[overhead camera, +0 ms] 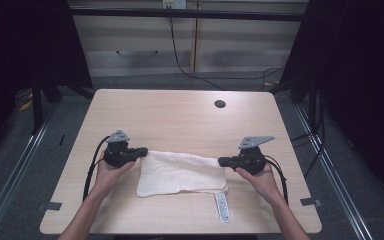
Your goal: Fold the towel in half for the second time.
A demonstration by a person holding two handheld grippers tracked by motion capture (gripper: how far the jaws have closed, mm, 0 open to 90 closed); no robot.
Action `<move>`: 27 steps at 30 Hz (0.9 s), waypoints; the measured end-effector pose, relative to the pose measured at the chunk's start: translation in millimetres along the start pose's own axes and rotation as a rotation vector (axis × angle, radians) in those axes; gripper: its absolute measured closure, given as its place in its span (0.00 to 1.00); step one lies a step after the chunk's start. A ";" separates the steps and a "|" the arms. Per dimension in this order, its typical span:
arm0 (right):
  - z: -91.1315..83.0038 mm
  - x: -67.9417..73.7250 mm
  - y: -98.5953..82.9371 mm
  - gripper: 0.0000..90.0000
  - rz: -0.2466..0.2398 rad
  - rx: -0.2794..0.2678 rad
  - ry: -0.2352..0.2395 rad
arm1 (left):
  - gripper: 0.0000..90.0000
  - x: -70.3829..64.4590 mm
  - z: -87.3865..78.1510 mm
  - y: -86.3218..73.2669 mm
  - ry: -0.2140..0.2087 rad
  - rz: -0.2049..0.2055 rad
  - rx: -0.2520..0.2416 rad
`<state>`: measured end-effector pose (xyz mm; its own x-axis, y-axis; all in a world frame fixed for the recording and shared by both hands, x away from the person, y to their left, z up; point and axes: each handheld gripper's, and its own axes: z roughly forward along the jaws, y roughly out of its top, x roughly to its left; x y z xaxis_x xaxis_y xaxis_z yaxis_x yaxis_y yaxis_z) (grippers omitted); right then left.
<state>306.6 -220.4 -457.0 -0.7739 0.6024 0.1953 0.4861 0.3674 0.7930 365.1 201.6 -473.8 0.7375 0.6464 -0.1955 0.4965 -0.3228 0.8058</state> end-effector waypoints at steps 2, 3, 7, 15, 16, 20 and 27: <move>-2.7 8.1 -3.3 0.97 -0.012 -0.002 0.010 | 0.96 -0.6 0.0 -0.3 0.001 0.003 -0.002; -2.7 8.1 -3.3 0.97 -0.012 -0.002 0.010 | 0.96 -1.2 0.1 -0.5 0.000 0.001 -0.003; -2.9 22.3 -11.6 0.97 -0.047 0.023 0.025 | 0.96 -1.9 -0.5 -0.2 0.000 0.003 -0.006; 5.4 39.9 -24.4 0.97 -0.105 0.109 0.053 | 0.96 -4.1 0.6 0.3 0.000 0.017 0.000; 5.4 39.9 -24.4 0.97 -0.105 0.109 0.053 | 0.96 -4.6 0.8 0.3 -0.003 0.016 0.002; 11.5 39.3 -31.1 0.97 -0.087 0.150 0.075 | 0.96 -4.6 0.9 0.3 -0.007 0.015 0.000; 24.0 38.2 -37.3 0.98 -0.082 0.216 0.088 | 0.96 -6.9 3.1 1.5 -0.012 0.022 -0.003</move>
<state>268.6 -194.1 -492.9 -0.8419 0.5042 0.1923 0.4885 0.5609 0.6684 362.1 194.5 -472.9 0.7533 0.6312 -0.1846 0.4790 -0.3342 0.8117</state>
